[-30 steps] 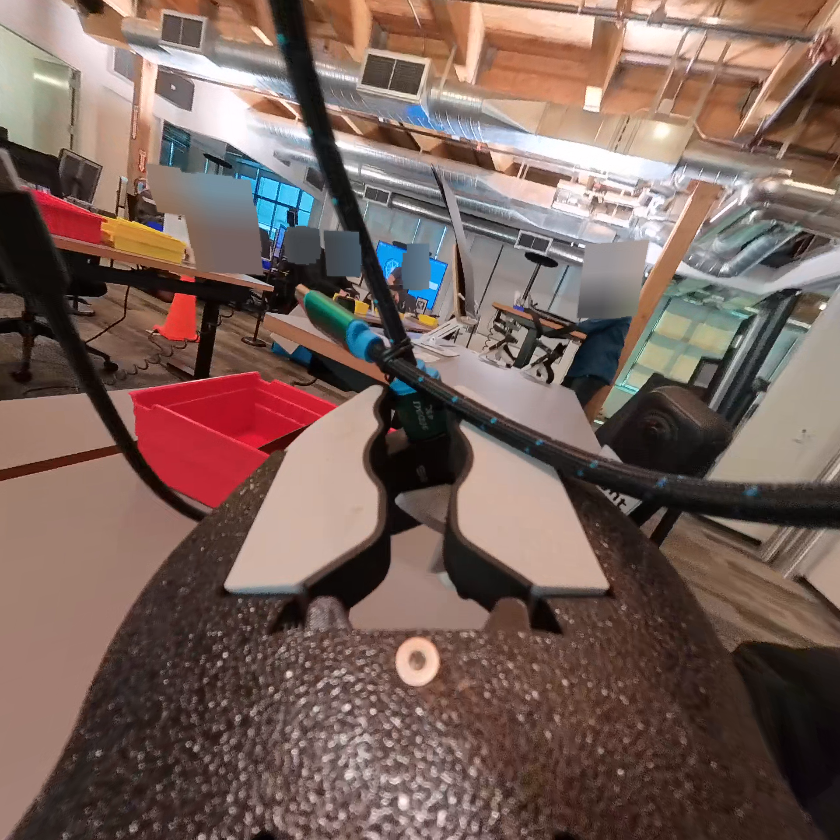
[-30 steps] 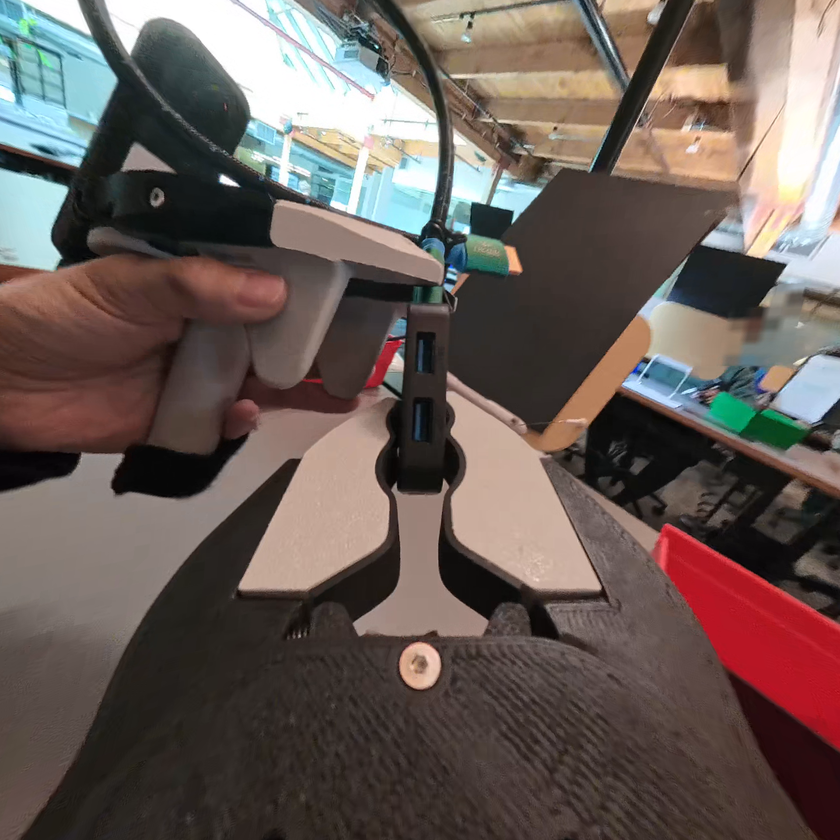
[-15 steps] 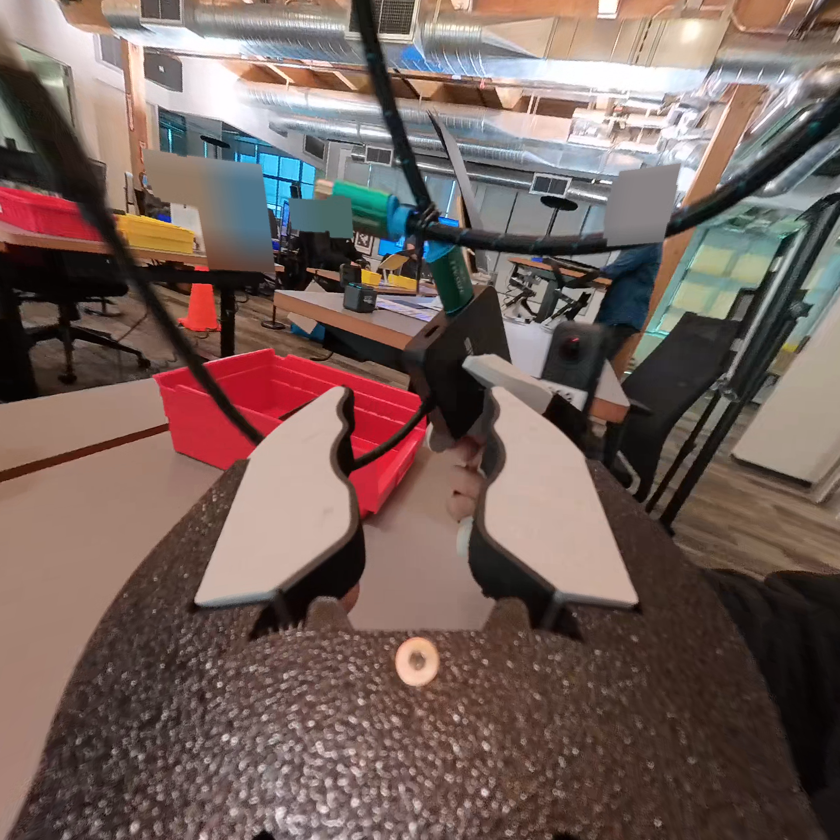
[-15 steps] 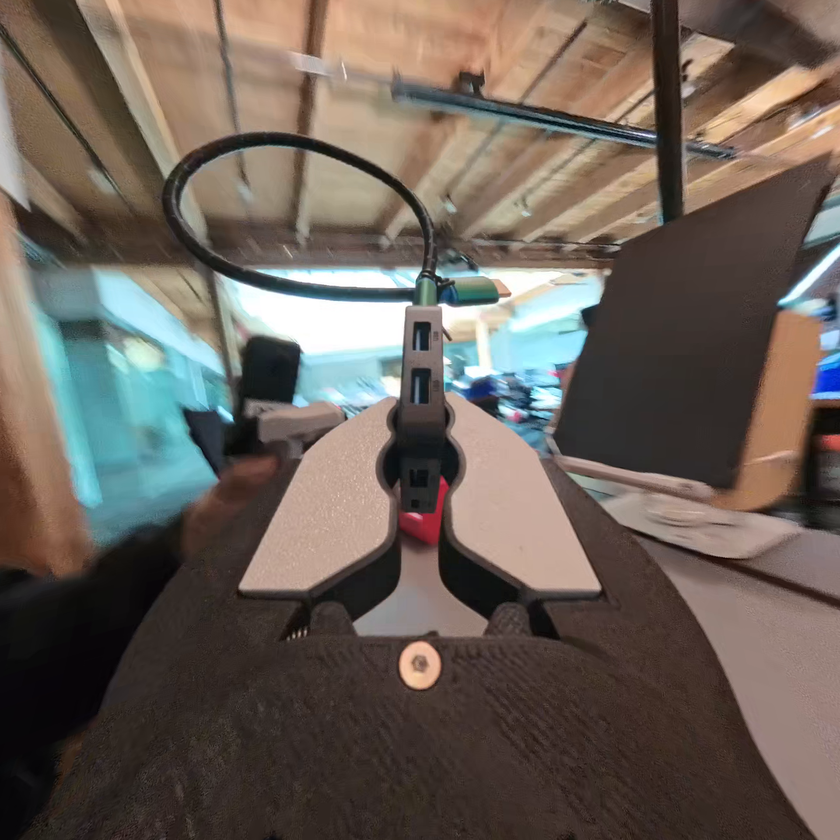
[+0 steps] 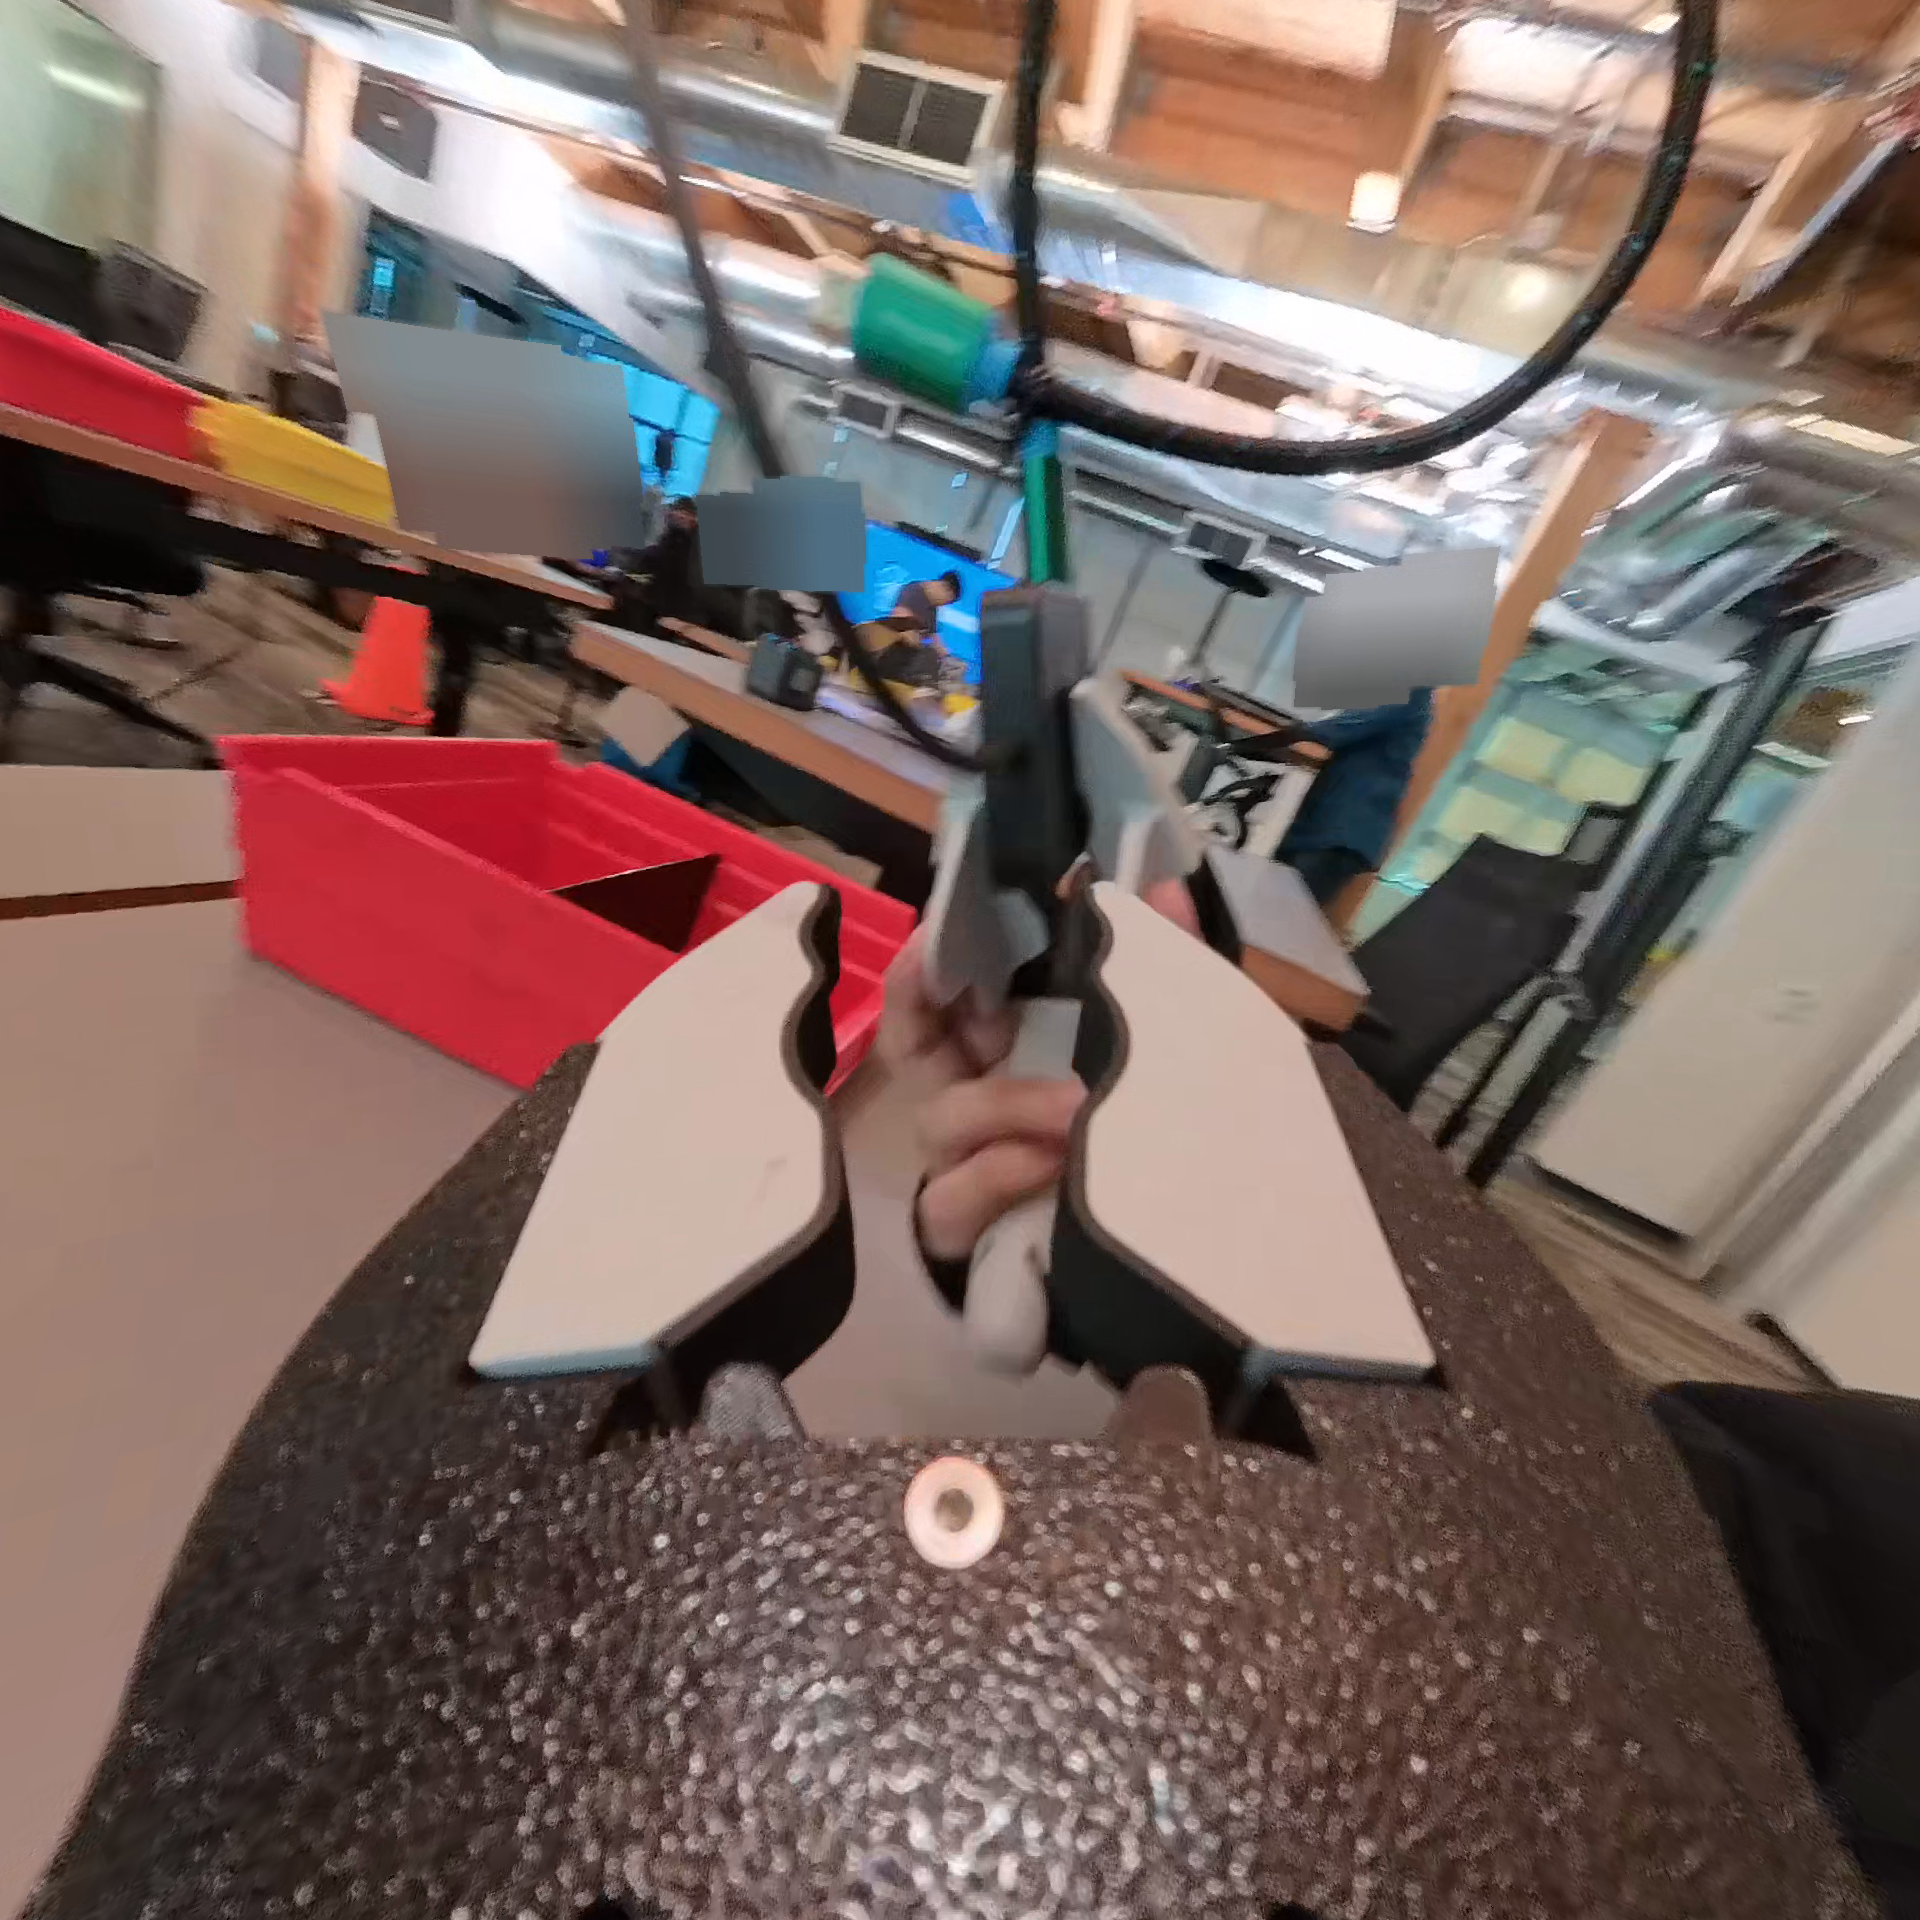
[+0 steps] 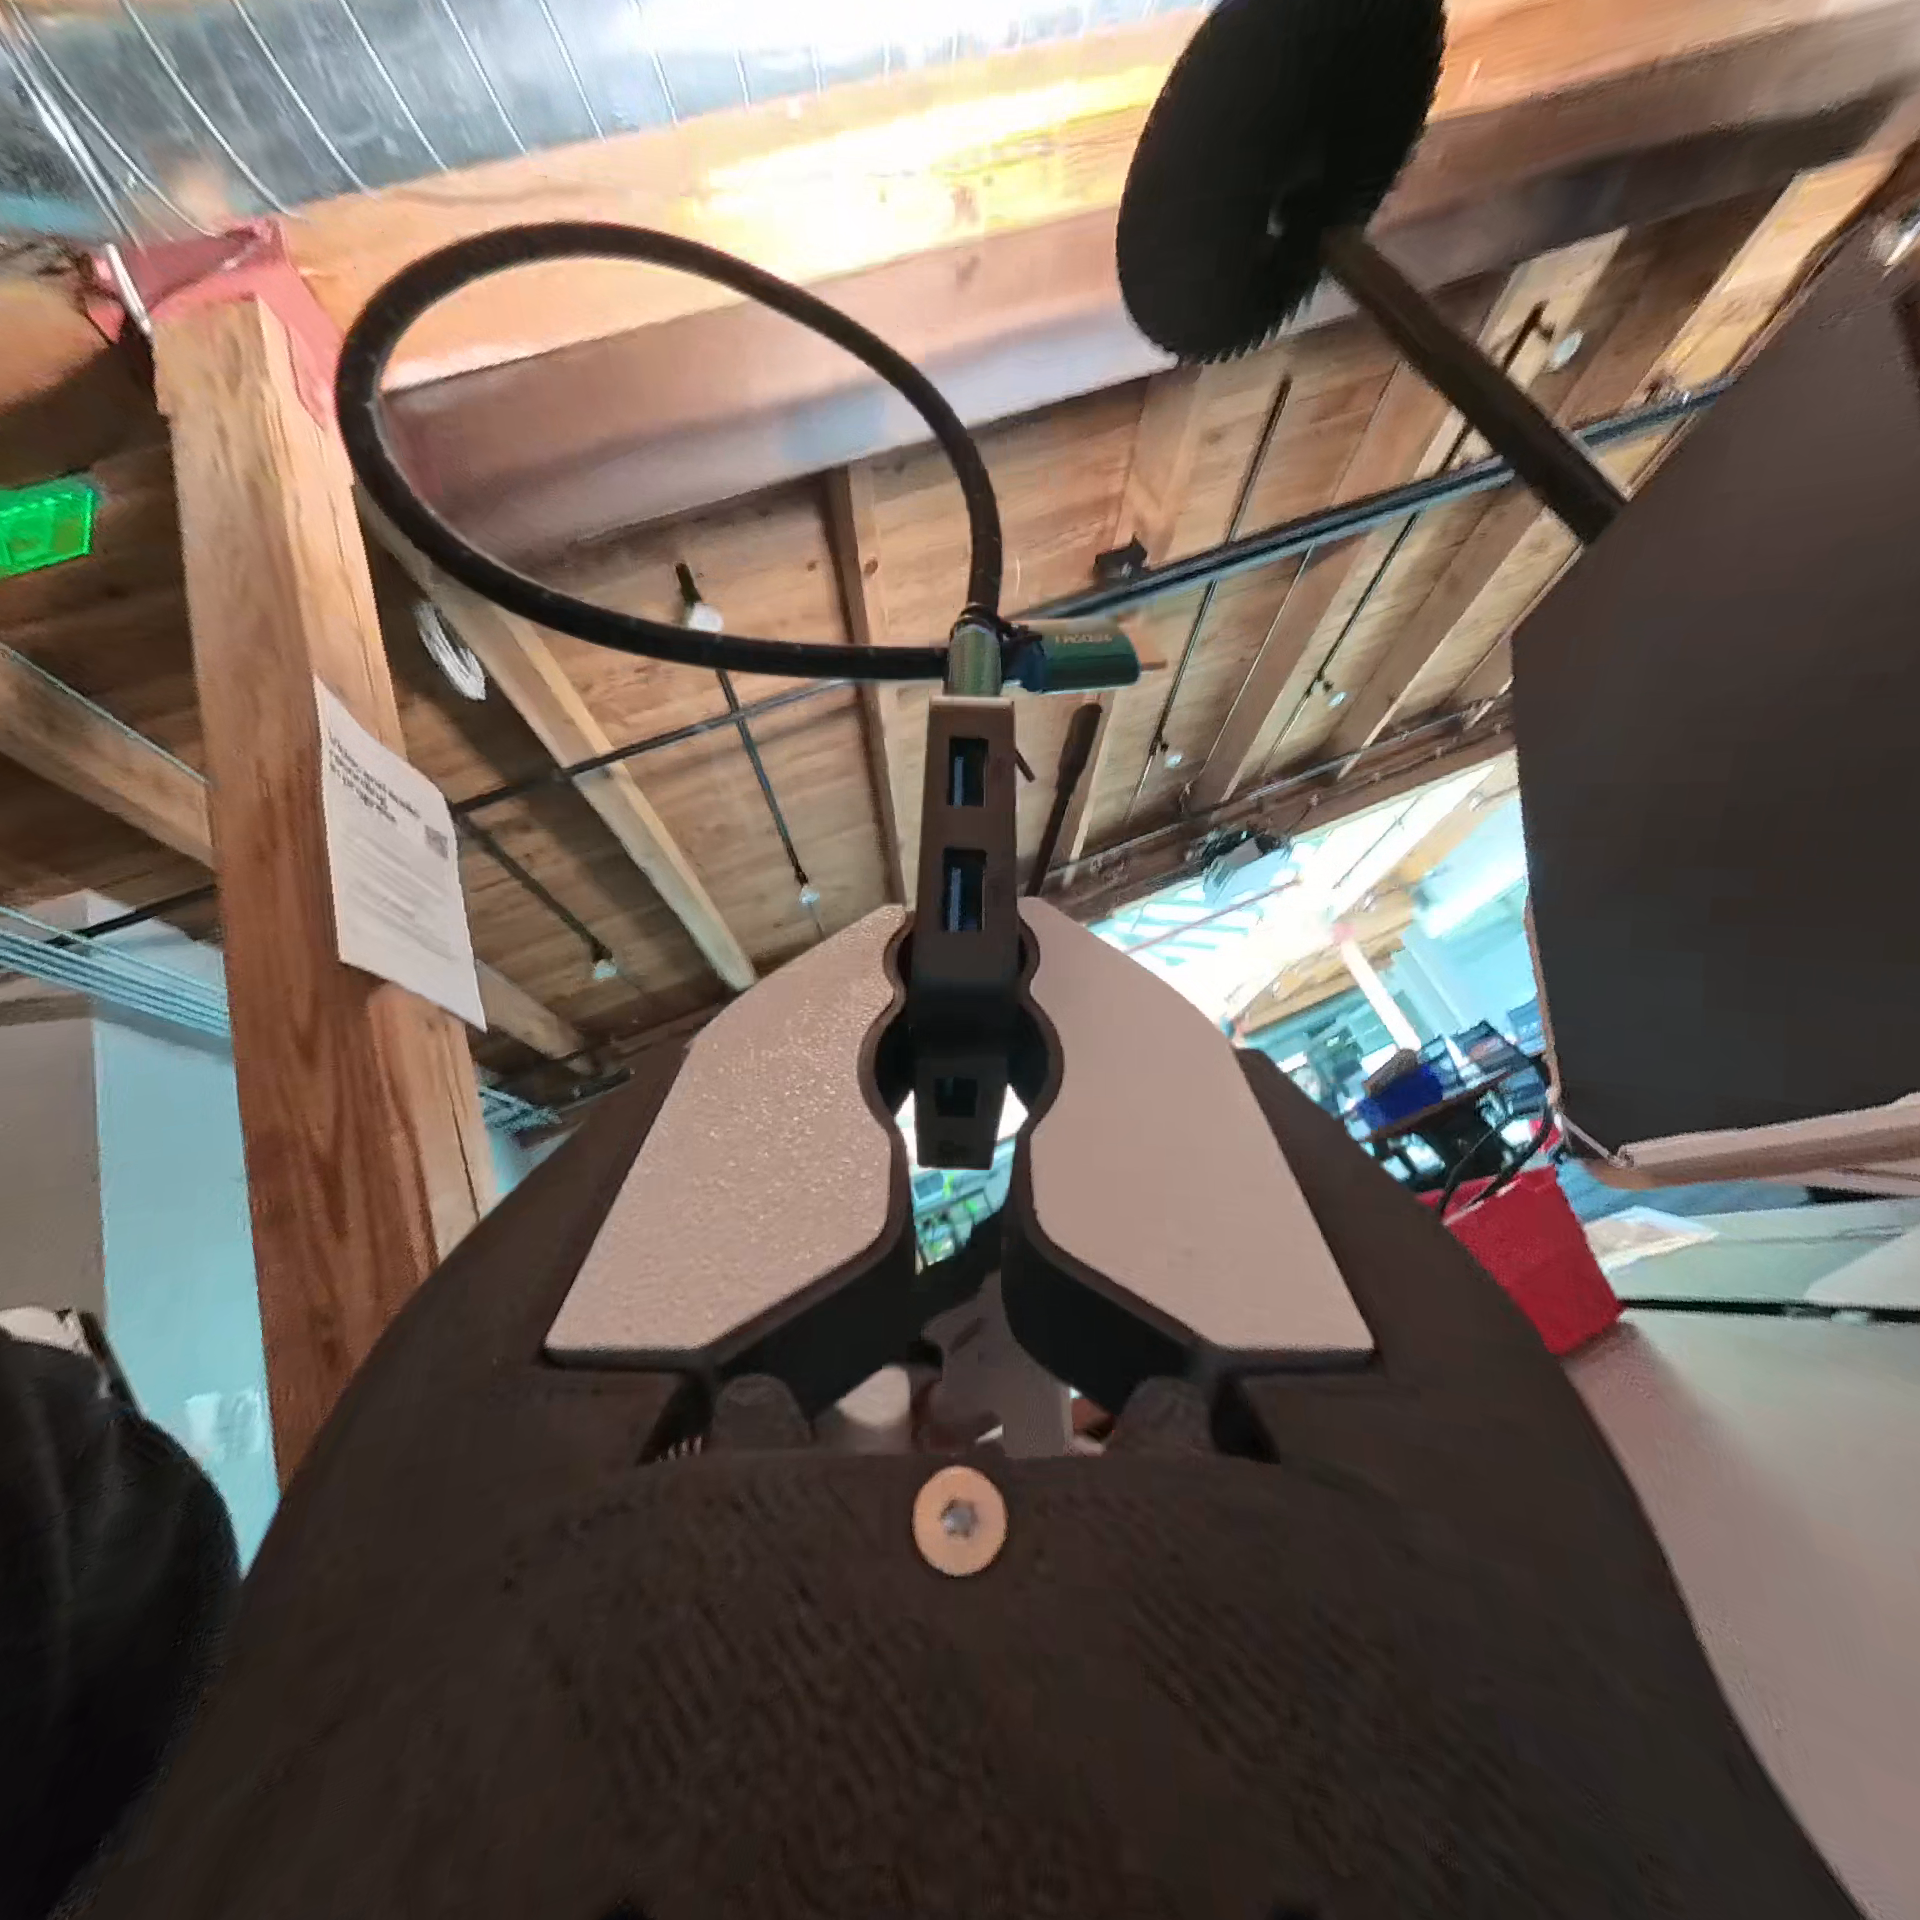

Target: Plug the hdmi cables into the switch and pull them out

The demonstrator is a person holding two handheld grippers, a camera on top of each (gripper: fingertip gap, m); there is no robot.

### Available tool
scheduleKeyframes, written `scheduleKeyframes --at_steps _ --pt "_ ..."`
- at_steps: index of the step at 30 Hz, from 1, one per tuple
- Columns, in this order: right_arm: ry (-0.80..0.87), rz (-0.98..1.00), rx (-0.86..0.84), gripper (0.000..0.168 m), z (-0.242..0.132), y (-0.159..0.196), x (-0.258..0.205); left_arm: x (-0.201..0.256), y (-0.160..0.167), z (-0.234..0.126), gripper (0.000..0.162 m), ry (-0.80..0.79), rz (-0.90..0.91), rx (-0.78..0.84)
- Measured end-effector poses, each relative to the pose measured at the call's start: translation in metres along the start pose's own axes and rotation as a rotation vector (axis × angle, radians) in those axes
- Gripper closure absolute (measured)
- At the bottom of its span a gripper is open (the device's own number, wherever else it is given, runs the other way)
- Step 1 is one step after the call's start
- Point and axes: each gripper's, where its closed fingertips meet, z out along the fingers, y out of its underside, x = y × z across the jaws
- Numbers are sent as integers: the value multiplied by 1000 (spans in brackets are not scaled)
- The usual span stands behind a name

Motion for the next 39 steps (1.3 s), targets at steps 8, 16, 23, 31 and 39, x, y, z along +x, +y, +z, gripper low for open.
scheduleKeyframes --at_steps 8,16,23,31,39 --pt "-10 69 -109 153 9 40 1 2 -12 9 145 4 94 3" --pt "-6 -118 -303 130 -4 21 7 1 -12 -9 149 119 5 -212" --pt "-13 -177 -463 131 -8 34 4 4 5 -22 149 307 -135 -494" --pt "60 -127 -350 157 0 25 12 -21 -7 -11 141 125 120 -348" --pt "295 93 -133 156 -7 4 35 -43 22 -14 83 -283 804 -573"
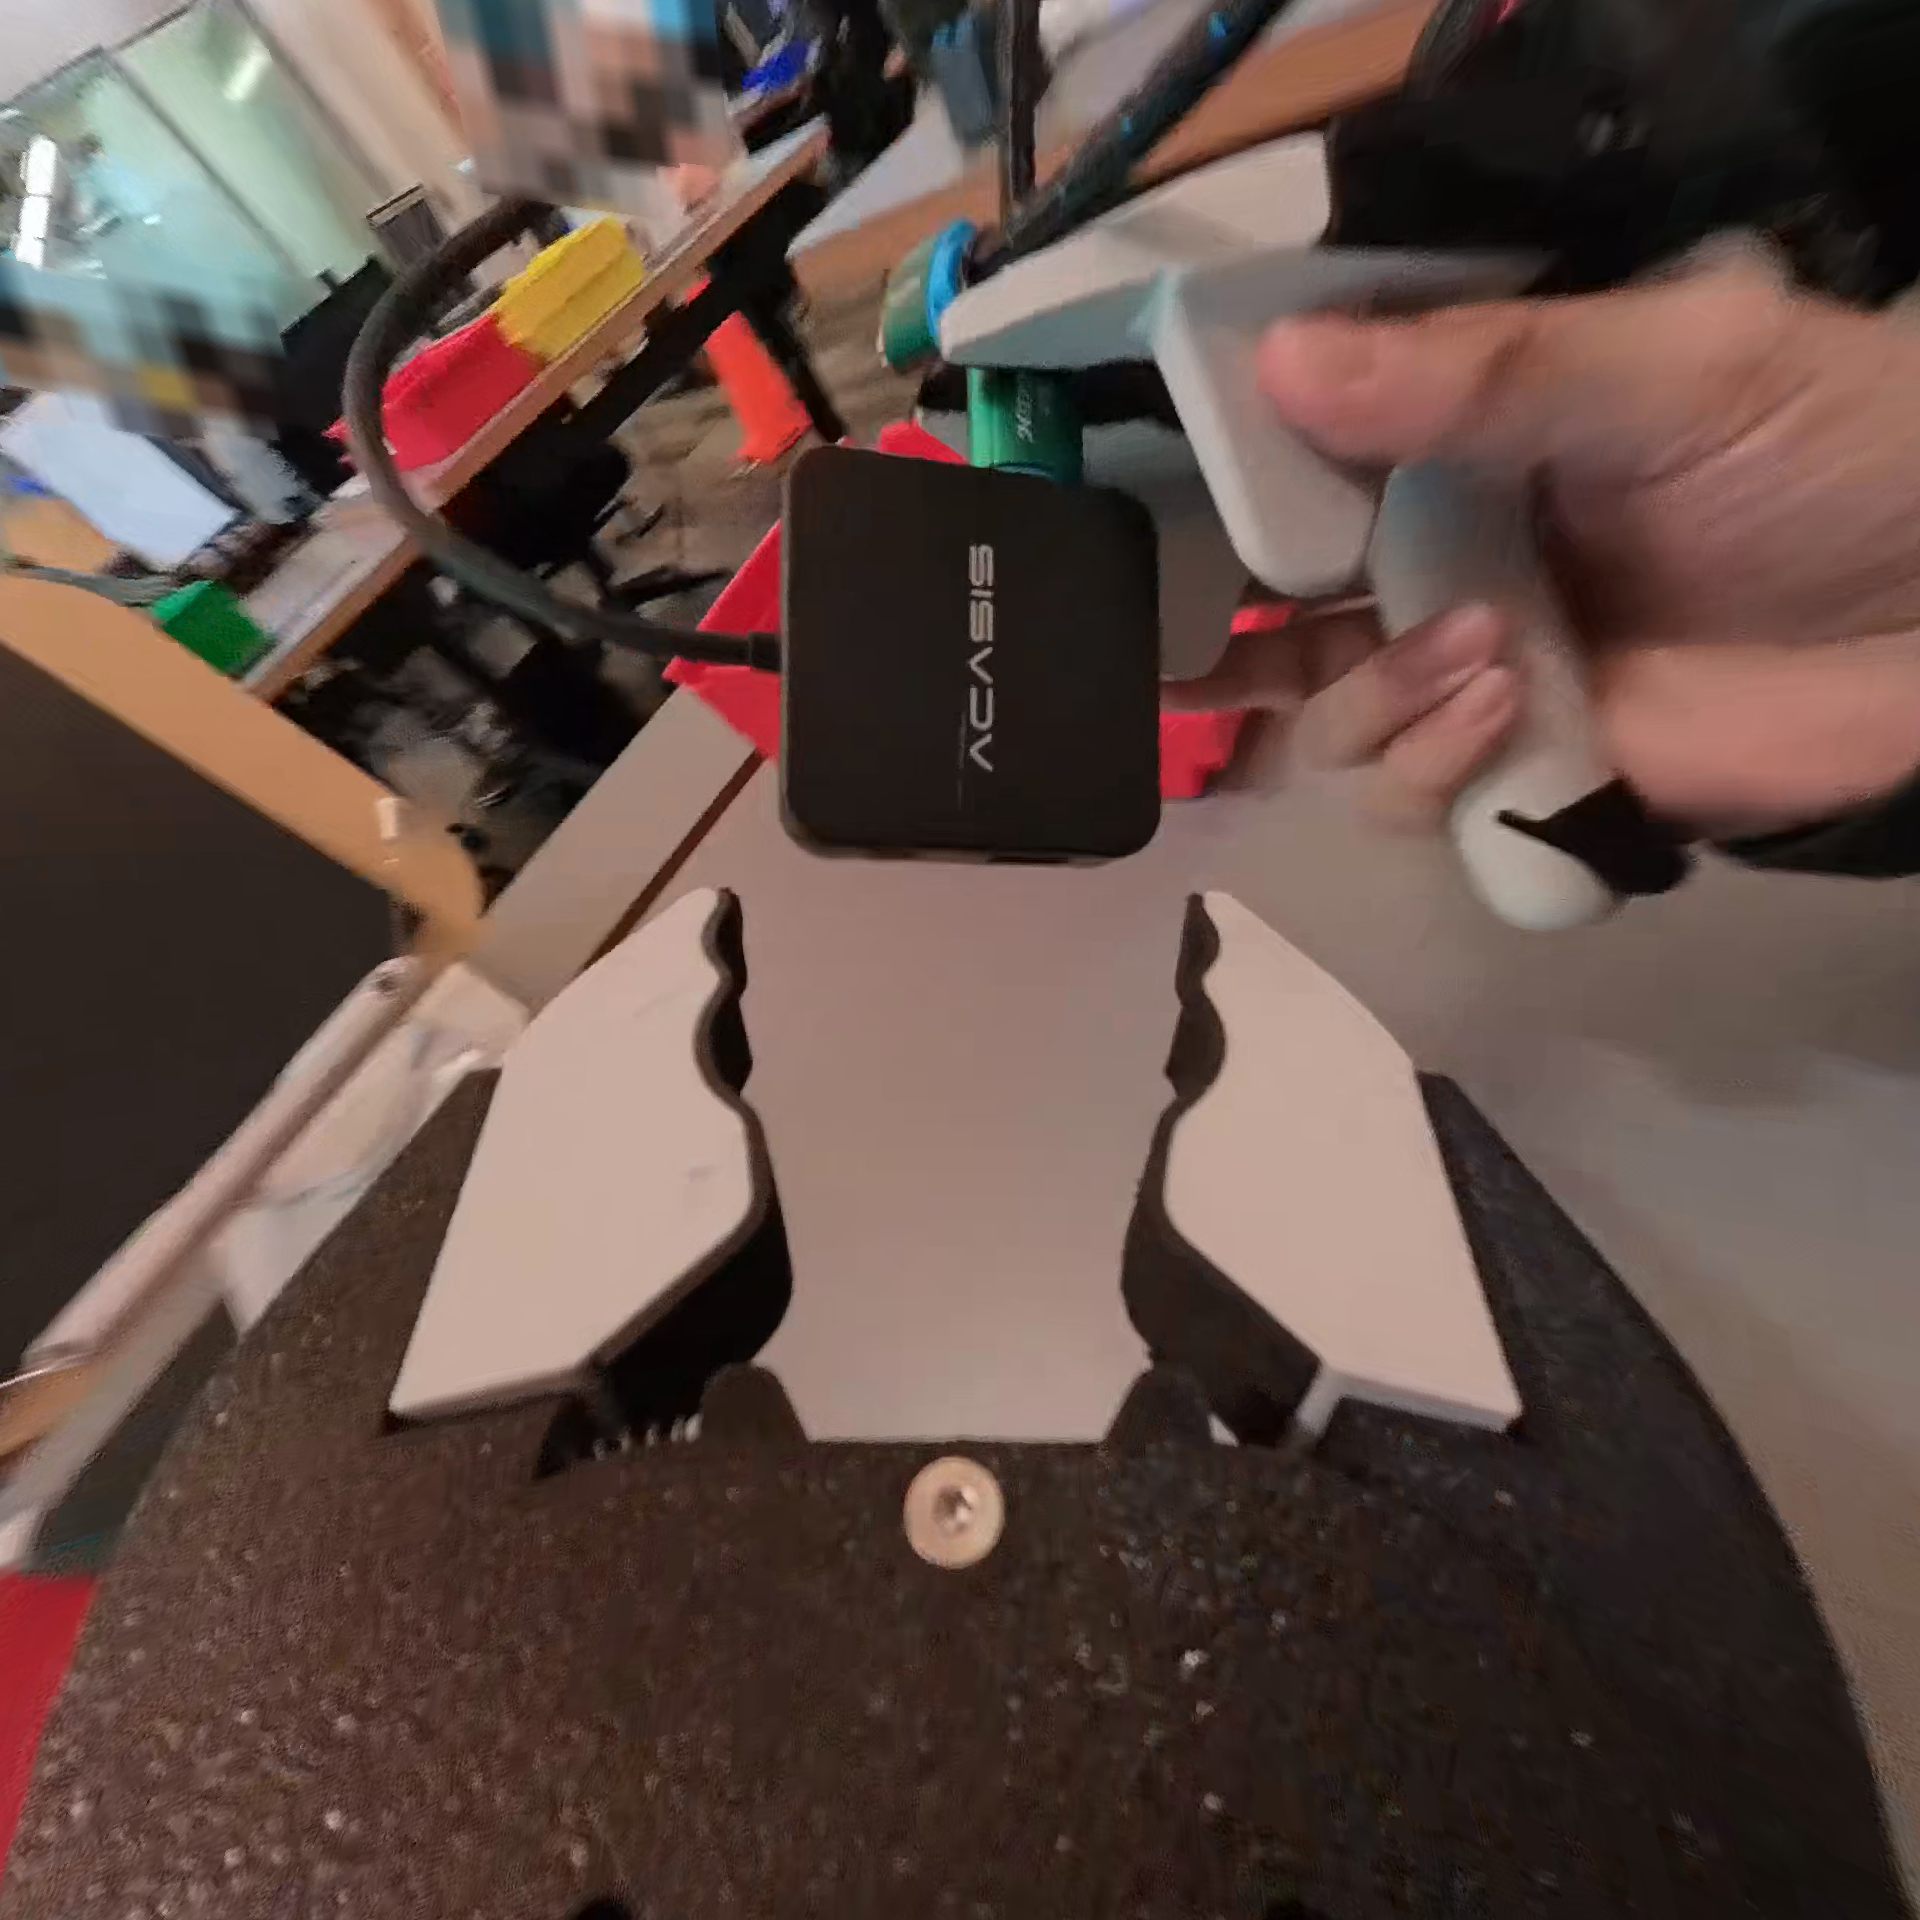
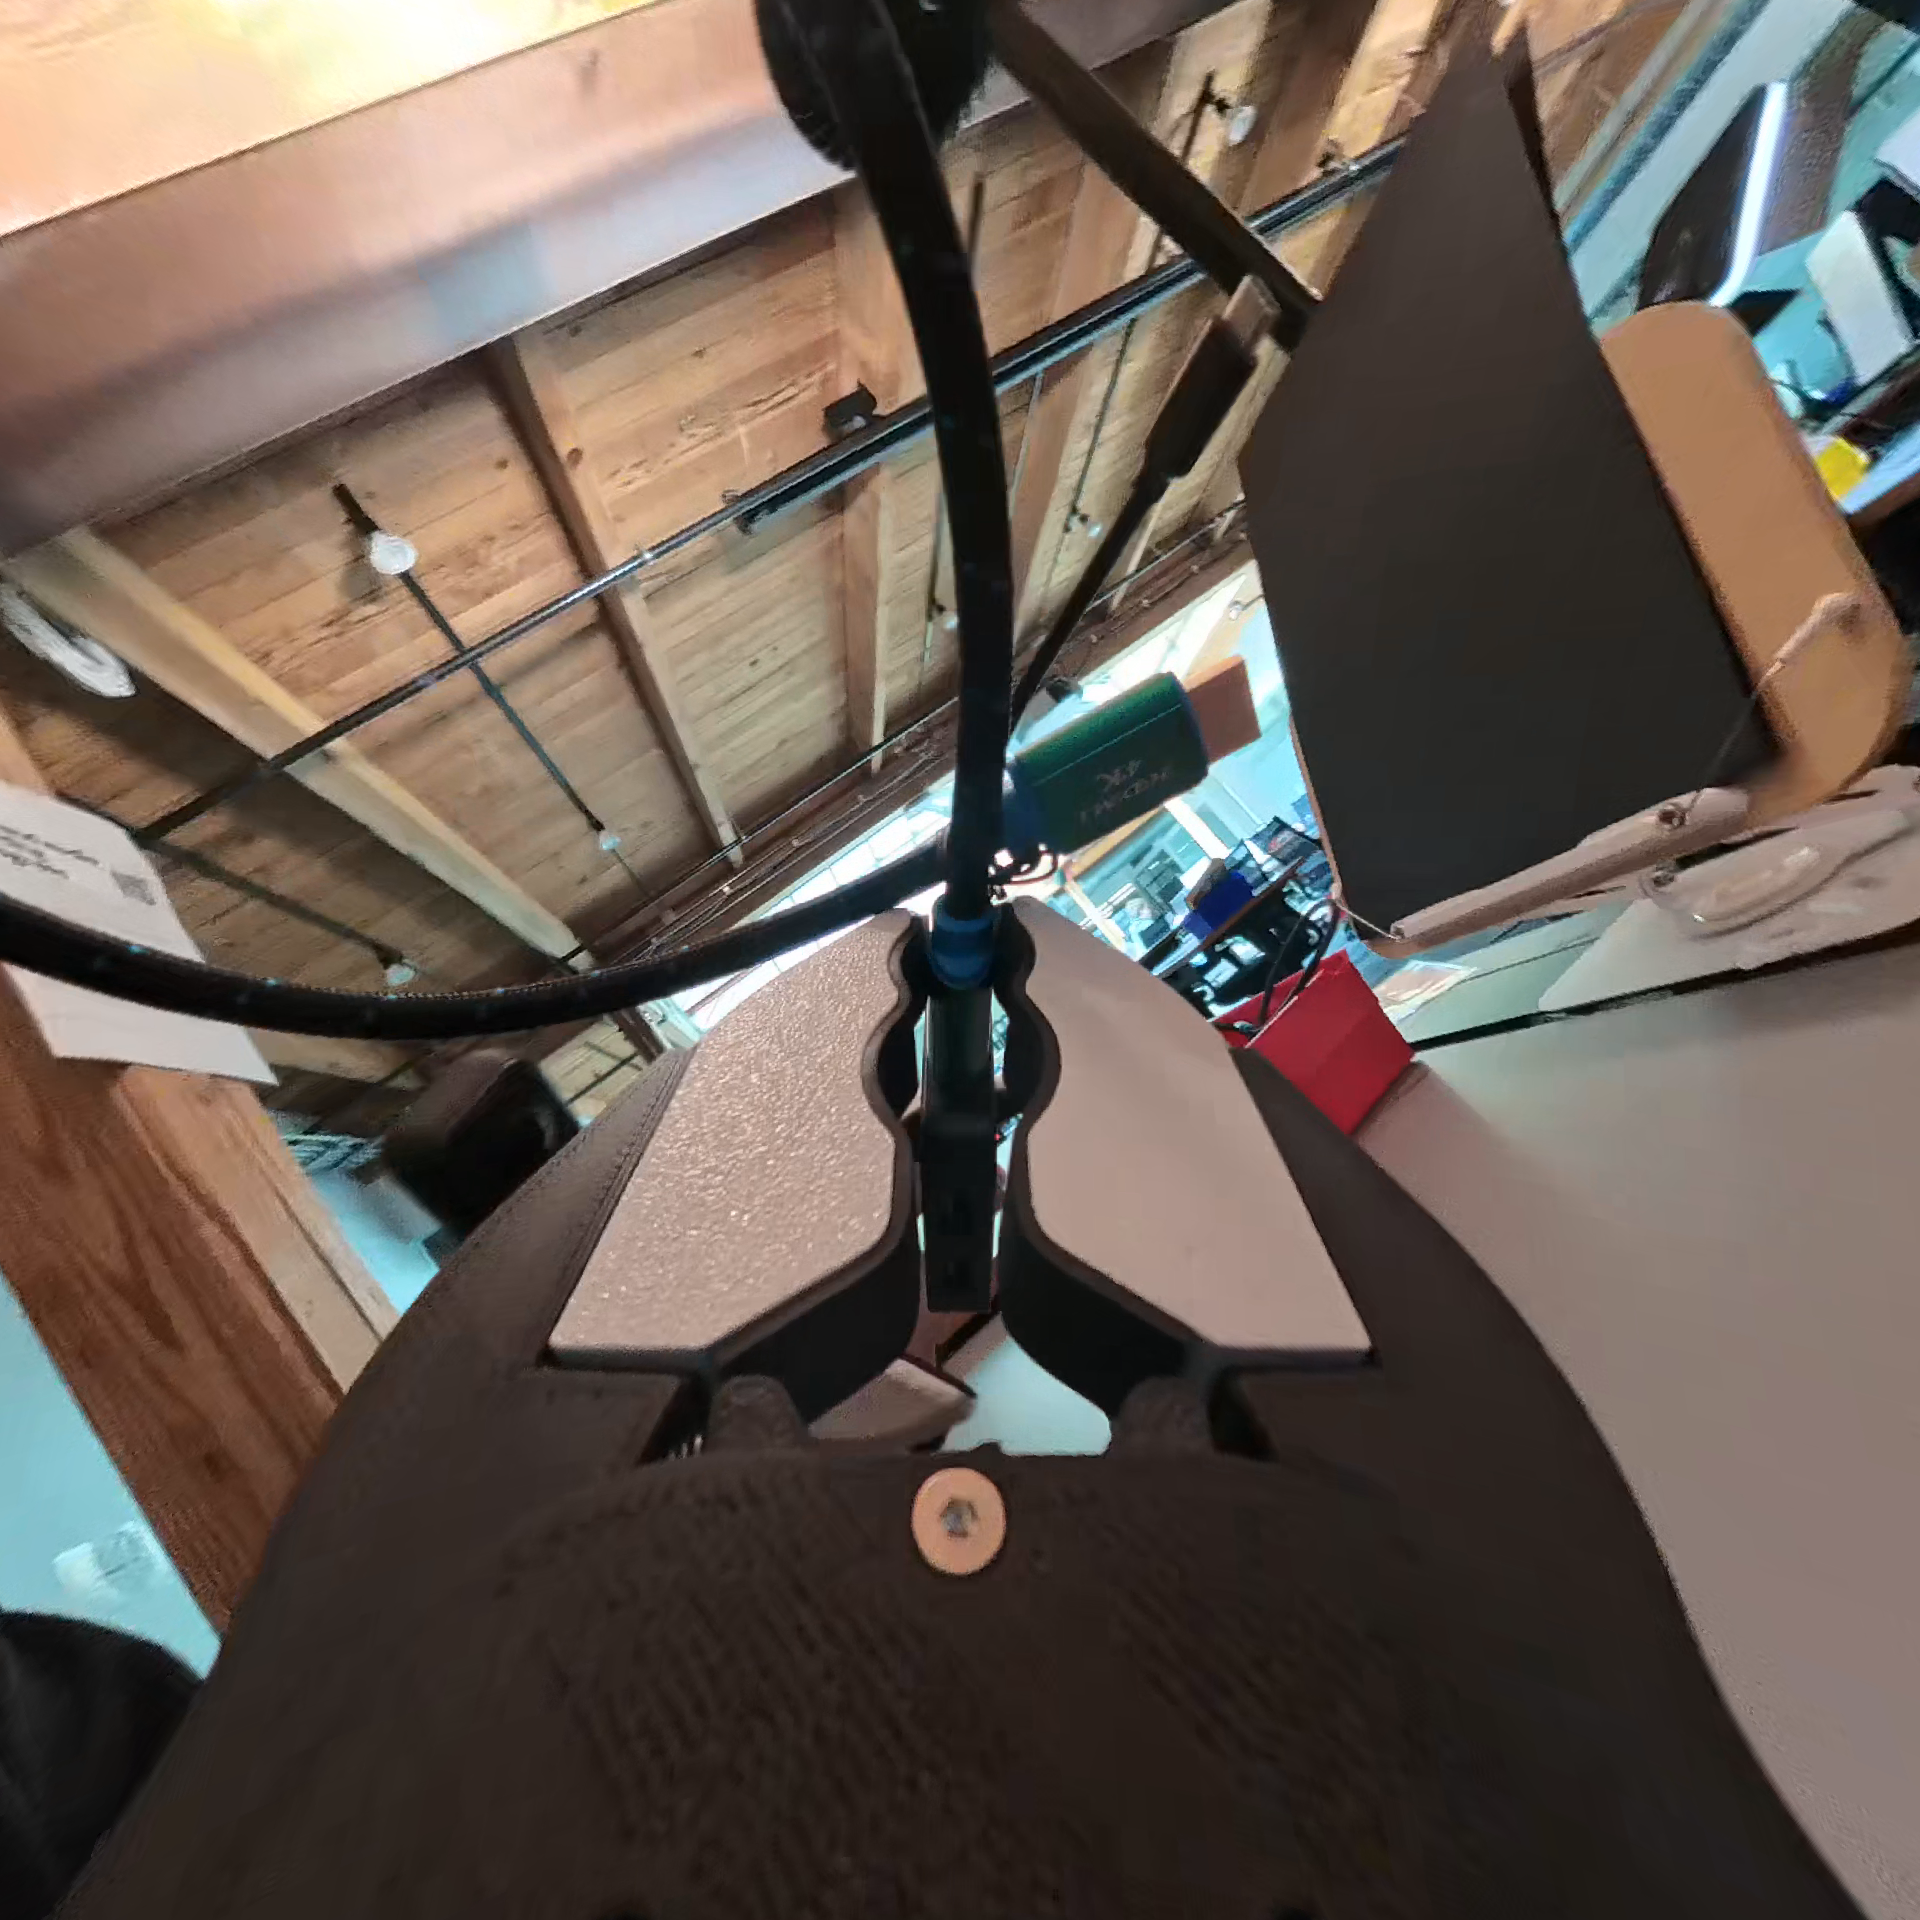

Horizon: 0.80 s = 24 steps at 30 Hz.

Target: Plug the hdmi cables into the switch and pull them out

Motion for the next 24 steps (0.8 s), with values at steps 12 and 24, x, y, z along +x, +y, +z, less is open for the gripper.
scheduleKeyframes --at_steps 12,24 --pt "63 52 -6 157 7 24 -4 -4 -12 18 69 -52 -90 35" --pt "-17 343 53 157 2 16 4 -5 -40 -7 89 -184 103 468"
